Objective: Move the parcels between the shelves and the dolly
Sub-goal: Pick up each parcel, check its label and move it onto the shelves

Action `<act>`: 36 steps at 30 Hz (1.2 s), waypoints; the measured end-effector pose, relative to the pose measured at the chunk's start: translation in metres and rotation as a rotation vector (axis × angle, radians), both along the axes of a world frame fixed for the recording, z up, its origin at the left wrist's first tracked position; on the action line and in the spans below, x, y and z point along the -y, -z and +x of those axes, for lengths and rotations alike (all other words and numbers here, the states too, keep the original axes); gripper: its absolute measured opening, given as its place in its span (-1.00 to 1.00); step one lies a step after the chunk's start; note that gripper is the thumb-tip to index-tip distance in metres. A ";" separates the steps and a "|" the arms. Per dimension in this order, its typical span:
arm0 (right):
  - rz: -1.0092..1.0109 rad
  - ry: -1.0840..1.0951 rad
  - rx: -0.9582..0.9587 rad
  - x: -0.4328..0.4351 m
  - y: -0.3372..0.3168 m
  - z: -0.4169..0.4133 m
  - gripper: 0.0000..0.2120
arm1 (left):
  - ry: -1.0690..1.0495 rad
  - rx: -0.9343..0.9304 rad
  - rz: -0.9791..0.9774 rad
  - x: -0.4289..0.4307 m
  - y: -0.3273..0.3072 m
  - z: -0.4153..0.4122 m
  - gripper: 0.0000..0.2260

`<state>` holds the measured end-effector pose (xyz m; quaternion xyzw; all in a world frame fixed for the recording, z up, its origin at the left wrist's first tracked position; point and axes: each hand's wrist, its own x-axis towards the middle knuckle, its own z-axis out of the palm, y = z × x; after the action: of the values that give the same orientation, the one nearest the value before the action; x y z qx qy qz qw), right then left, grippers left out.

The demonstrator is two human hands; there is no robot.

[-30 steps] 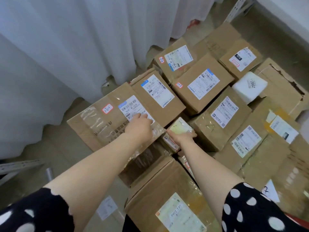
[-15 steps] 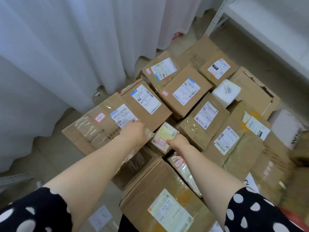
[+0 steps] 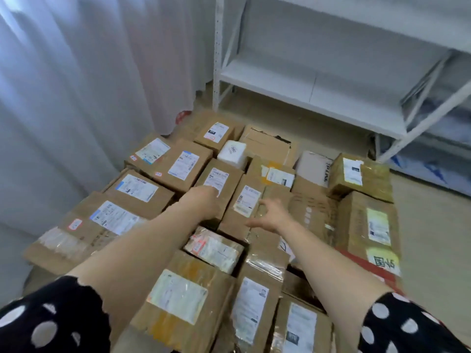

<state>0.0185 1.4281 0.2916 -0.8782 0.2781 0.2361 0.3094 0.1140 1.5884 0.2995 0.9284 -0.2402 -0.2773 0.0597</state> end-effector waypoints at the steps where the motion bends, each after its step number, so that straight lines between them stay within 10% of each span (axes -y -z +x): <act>1: -0.030 0.000 0.021 0.020 -0.010 -0.028 -0.15 | 0.038 0.029 -0.006 0.021 -0.010 -0.021 -0.59; 14: -0.117 0.149 0.156 0.195 -0.105 -0.307 0.00 | 0.427 0.168 -0.020 0.236 -0.108 -0.286 -0.54; 36: -0.257 0.471 0.170 0.318 -0.149 -0.479 0.00 | 0.782 0.228 -0.136 0.398 -0.149 -0.421 -0.41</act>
<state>-0.4607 1.1100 0.4408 -0.8380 0.4754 0.0460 0.2640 -0.3072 1.1908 0.4484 0.7858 -0.5977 -0.1581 -0.0157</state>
